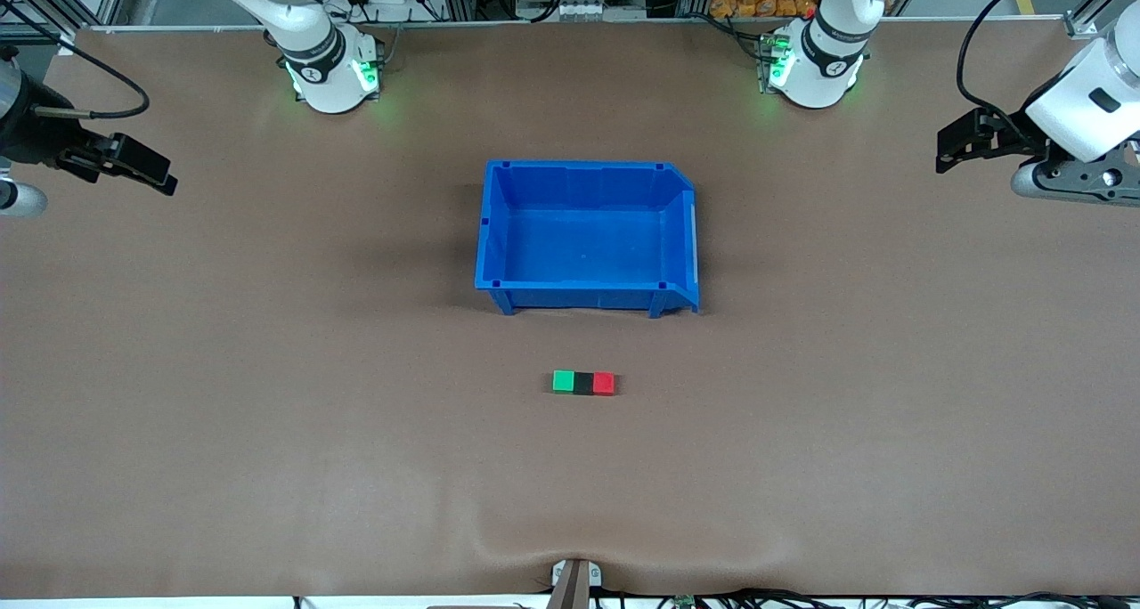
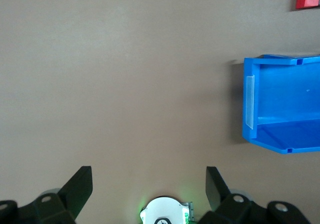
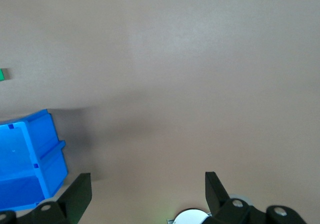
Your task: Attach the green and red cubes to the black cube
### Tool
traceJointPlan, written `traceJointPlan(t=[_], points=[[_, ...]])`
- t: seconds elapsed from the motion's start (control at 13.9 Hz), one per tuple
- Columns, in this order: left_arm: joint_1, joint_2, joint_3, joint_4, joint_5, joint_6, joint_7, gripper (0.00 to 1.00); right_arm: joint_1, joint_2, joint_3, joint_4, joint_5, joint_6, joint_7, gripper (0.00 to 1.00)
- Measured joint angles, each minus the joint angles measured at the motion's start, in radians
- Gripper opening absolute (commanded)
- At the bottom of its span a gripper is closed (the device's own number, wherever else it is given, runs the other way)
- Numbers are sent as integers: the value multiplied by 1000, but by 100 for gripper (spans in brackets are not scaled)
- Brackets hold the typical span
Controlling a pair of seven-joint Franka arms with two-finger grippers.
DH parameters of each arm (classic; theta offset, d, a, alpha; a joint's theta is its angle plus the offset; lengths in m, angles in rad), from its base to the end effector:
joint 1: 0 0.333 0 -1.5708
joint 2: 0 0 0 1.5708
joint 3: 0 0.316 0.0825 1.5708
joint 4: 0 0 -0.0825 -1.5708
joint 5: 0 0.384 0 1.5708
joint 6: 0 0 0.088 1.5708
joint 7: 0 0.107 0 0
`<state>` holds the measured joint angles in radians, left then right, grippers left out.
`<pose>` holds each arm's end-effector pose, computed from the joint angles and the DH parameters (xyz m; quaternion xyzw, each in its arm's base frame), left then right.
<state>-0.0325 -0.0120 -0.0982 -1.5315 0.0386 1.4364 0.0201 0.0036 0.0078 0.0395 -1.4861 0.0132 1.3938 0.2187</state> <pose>0.5328 -0.0658 0.6382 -0.9962 0.0734 0.0404 0.0221 0.5378 0.0247 0.6449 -0.9950 0.0867 0.0505 0.0001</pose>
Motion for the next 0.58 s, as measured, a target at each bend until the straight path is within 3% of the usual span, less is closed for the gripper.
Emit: traceJointPlan(t=[0.22,0.58], points=[[3,0,0,0,0,1,-2,100,0,-14,-41,-31,3,14,-53,100],[12,0,12,6,0,1,-2,100,0,-29,-38,-44,4,22,-57,100]])
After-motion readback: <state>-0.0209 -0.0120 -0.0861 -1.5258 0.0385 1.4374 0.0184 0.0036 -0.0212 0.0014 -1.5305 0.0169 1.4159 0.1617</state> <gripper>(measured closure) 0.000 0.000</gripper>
